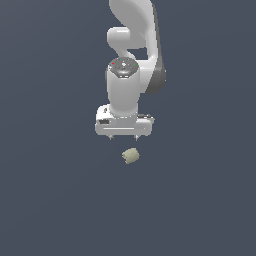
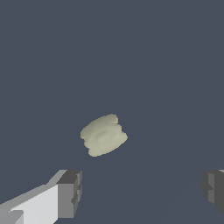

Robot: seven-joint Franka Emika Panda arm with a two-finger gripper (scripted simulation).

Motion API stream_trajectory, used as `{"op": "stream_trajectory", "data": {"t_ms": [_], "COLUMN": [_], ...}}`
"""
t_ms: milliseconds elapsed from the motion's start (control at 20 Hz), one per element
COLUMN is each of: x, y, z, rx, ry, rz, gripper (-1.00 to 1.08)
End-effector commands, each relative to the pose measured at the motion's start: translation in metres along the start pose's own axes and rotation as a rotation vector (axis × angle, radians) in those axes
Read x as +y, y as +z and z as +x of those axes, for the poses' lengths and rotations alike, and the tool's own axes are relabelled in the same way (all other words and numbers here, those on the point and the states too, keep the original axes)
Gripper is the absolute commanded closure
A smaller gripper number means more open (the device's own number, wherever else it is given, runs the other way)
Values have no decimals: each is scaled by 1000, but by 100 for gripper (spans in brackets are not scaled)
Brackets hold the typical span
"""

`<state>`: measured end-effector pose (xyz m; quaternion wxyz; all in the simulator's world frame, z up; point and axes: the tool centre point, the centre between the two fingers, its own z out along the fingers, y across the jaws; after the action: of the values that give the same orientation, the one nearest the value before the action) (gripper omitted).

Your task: Pick up the object and move it to a goal position.

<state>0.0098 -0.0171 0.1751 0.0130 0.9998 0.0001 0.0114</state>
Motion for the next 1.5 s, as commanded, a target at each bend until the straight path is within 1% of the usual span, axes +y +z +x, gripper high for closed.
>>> {"op": "stream_trajectory", "data": {"t_ms": [0, 150, 350, 500, 1000, 1450], "x": [0, 0, 2, 3, 2, -2], "y": [0, 1, 5, 7, 7, 15], "z": [0, -2, -10, -13, -12, -9], "rx": [0, -7, -35, -46, -44, -44], "ry": [0, 6, 33, 45, 55, 163], "rz": [0, 2, 10, 14, 14, 16], "gripper": [-92, -92, -92, -92, -92, -92]}}
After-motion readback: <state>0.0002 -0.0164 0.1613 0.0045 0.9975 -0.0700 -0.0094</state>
